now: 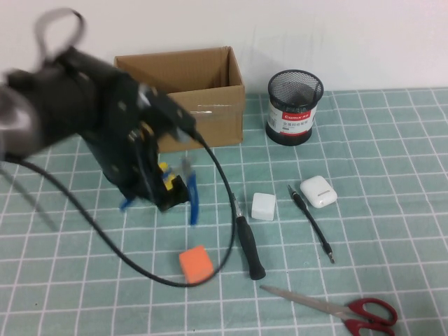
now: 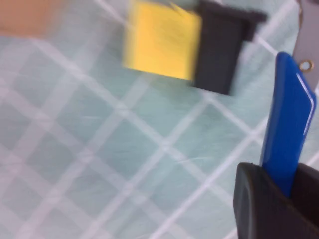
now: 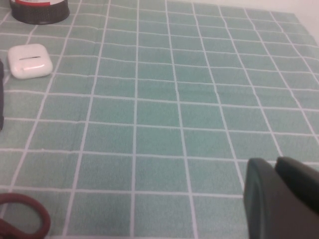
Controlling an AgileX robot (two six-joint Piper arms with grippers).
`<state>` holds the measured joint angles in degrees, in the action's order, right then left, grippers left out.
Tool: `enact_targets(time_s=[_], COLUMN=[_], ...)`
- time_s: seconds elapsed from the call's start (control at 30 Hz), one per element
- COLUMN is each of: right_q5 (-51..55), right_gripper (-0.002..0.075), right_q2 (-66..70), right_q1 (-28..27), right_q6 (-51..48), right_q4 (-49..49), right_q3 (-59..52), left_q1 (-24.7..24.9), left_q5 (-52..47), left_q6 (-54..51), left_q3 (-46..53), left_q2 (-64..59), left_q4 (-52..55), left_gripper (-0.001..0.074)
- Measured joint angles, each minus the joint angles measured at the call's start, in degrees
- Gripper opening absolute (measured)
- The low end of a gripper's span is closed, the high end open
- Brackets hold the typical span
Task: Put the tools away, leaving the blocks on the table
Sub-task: Place the Pliers into the box
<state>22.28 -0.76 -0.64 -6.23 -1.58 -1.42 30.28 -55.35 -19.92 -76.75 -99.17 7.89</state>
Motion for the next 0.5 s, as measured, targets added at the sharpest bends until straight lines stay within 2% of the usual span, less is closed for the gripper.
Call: enact_targets(time_s=[0.23,0.5], right_q5=[0.0,0.0], right_gripper=[-0.0011,-0.0011], right_q2=[0.0,0.0], right_q1=[0.0,0.0], right_q6=[0.0,0.0], right_q4=[0.0,0.0], right_q3=[0.0,0.0], left_q1=[0.0,0.0], left_q5=[-0.8,5.1], left_q6=[-4.1,-9.6], left_q3=[-6.2,-10.8], left_q2=[5.6,4.3], left_q4=[8.5,22.6], left_gripper=[0.0073,0.0073])
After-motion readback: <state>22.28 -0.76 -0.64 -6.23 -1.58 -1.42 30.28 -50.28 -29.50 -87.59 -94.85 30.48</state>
